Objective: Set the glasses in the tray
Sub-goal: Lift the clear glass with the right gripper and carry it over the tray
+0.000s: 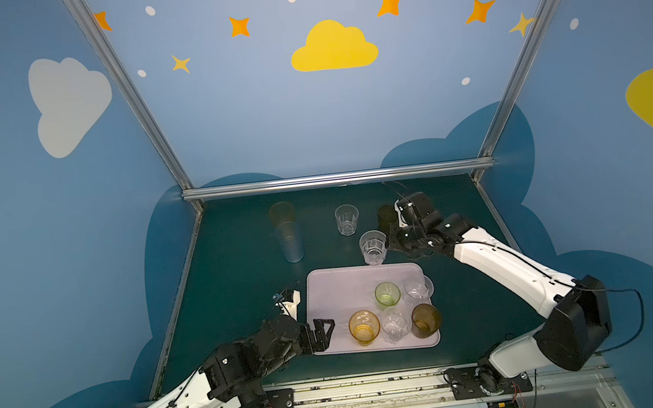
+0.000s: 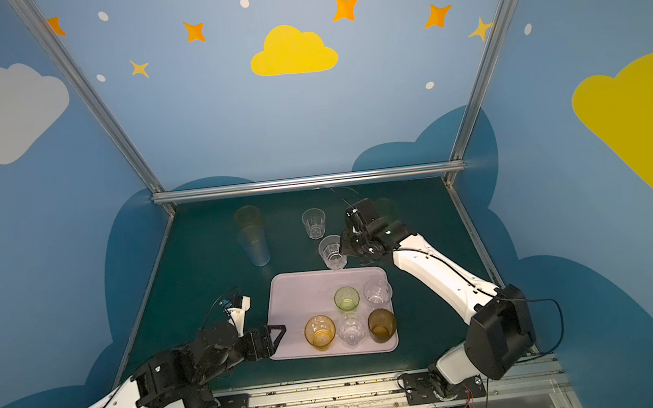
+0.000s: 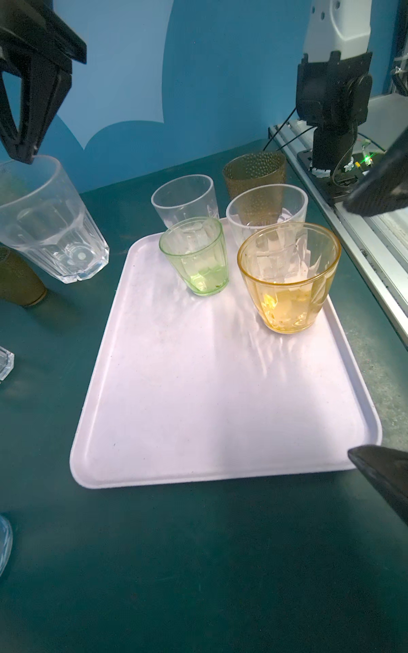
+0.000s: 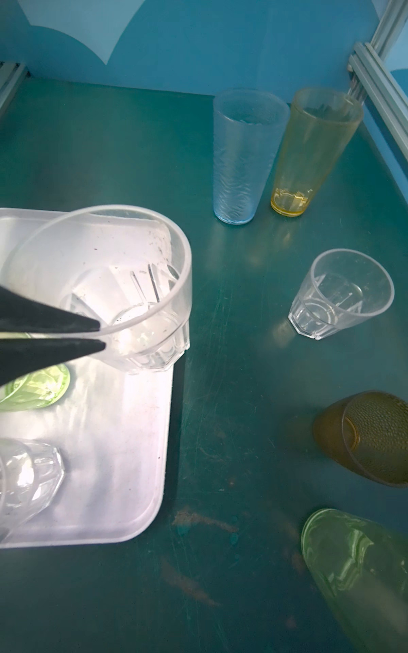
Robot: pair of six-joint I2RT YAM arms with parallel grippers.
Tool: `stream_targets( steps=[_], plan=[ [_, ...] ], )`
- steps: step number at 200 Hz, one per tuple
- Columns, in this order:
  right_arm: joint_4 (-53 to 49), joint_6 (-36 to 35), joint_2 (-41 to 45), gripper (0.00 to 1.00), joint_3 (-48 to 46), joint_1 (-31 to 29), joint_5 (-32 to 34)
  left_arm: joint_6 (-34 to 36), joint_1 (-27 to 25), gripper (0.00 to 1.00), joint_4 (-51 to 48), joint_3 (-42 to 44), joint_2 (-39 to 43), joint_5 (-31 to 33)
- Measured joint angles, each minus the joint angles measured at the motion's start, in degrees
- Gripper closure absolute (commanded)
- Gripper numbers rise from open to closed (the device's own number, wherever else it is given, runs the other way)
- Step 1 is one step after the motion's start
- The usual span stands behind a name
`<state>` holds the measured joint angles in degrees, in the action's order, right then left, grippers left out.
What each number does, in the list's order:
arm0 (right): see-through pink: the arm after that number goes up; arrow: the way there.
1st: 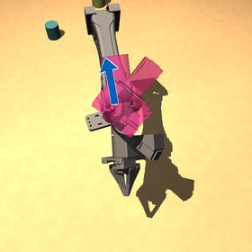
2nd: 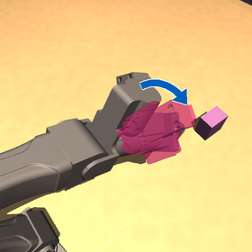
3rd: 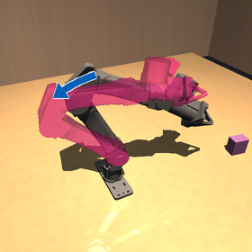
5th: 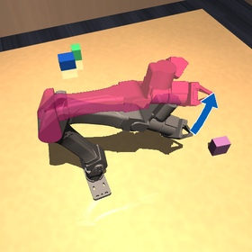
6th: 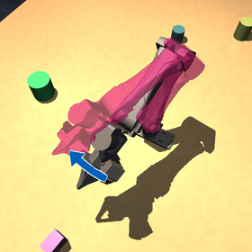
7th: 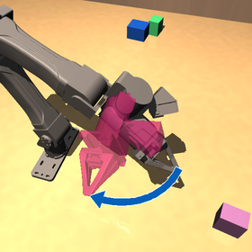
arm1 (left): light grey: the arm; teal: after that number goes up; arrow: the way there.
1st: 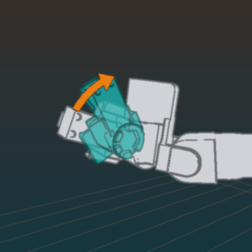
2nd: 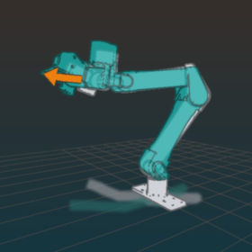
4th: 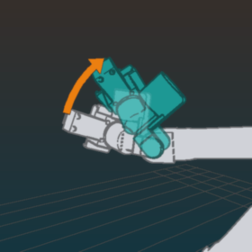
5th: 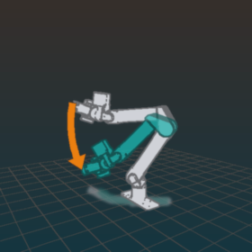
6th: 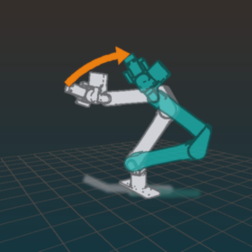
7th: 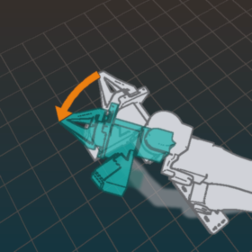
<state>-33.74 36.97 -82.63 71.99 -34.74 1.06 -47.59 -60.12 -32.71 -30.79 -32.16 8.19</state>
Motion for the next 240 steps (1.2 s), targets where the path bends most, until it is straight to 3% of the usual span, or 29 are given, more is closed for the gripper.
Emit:
stream_targets(
  steps=[138, 215, 225, 240],
  plan=[
    [-1.2, -0.4, 9.9, 1.00, -3.1, -6.8, 1.5, -1.8, 0.0, 0.00, 4.0, 0.7, -3.6, -4.4],
    [-1.6, -1.0, 10.2, 1.00, -3.9, -8.2, 2.4, -2.3, 0.0, 0.00, 4.2, 0.7, -3.4, -3.3],
    [-1.7, -1.0, 10.0, 0.74, -3.8, -8.2, 2.5, -2.2, 0.0, 0.00, 4.2, 0.7, -3.4, -3.1],
    [-2.4, -1.5, 9.0, 0.64, -3.5, -8.2, 2.6, -2.2, 0.0, 0.00, 4.2, 0.7, -3.7, -2.8]
  ],
)
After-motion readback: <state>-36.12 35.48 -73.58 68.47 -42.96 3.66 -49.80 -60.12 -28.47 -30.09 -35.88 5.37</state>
